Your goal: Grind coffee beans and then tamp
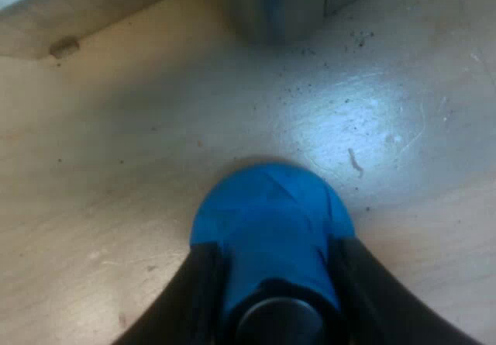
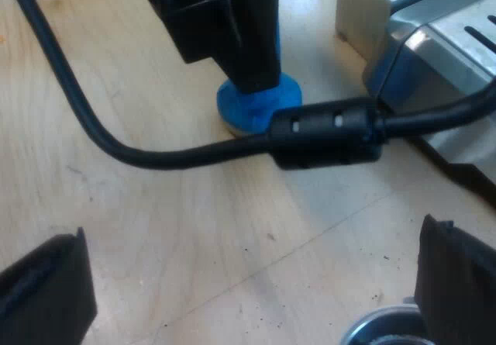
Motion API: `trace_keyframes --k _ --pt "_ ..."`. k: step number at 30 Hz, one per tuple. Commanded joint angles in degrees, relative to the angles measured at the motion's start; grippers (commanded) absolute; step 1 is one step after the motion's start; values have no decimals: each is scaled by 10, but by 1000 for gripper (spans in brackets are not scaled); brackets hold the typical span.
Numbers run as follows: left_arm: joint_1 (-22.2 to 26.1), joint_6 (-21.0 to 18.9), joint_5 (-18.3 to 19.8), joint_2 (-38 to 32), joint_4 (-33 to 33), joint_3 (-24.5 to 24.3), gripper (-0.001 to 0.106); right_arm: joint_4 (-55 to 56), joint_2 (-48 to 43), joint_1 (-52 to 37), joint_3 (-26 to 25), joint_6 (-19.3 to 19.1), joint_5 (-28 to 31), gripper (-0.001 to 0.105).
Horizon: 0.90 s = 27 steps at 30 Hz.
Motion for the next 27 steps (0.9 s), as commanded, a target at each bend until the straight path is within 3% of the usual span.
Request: trace_keyframes --k 1,3,6,8,9,11,14,18,23,27 --pt "0 2 -2 3 -2 0 0 -9 -1 -2 -5 -8 -13 85" --pt "0 2 -2 3 -2 0 6 -9 -1 -2 -5 -6 -13 85" --pt "0 1 -2 3 0 0 31 -9 -1 -2 -5 -3 -16 85" --pt "0 1 -2 3 2 0 57 -9 -1 -2 -5 -2 -16 85" --pt "0 1 -2 3 2 0 62 -9 -1 -2 -5 -2 -16 85" --pt "0 1 -6 3 2 0 86 -9 -1 -2 -5 2 -16 85" --pt "0 1 -6 3 6 -4 103 -1 -6 -2 -6 10 -15 85" --pt "0 1 -8 -13 31 -19 105 15 -26 -2 -6 10 -11 85" --pt "0 1 -42 -91 35 -37 105 104 -88 -2 -10 10 0 85" --pt "0 1 -45 -157 36 -48 105 178 -140 -2 -19 22 0 85"
